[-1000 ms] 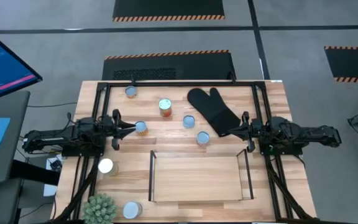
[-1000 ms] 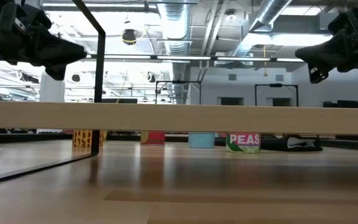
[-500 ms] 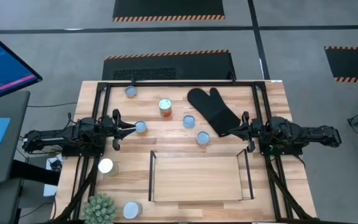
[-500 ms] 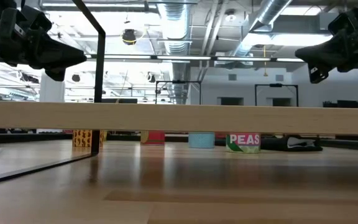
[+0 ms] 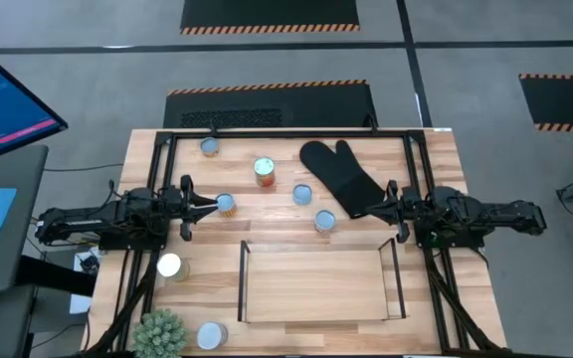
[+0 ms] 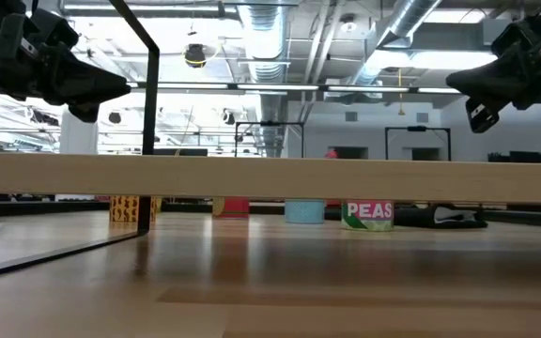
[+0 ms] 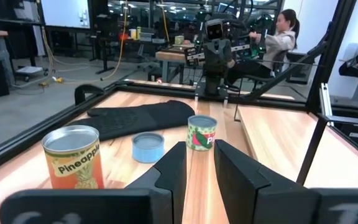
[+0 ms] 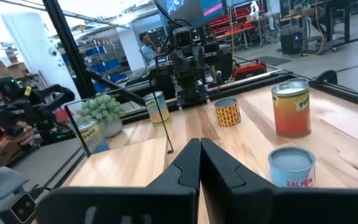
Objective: Pick and place cans onto a shelf
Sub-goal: Put the canned pineapple on the shelf
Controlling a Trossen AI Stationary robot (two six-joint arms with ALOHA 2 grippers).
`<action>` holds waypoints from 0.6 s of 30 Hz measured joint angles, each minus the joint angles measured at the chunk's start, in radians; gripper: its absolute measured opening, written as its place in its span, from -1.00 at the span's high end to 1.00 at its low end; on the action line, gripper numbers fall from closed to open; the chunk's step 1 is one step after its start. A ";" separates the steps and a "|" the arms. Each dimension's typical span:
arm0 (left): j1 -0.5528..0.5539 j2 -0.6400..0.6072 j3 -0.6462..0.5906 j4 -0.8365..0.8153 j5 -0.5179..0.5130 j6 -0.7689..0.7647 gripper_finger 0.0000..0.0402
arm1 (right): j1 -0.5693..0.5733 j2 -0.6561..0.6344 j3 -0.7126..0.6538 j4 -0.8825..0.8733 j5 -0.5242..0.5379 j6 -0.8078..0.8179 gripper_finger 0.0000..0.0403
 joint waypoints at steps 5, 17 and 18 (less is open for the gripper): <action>0.000 0.000 0.000 0.004 -0.034 0.020 0.64 | -0.002 0.000 0.000 0.004 0.011 -0.114 0.83; 0.000 0.000 0.000 0.182 -0.225 0.070 0.64 | -0.017 0.000 0.000 0.275 0.089 -0.449 0.83; 0.000 0.000 0.000 0.207 -0.249 0.083 0.64 | -0.023 0.000 0.000 0.299 0.089 -0.474 0.83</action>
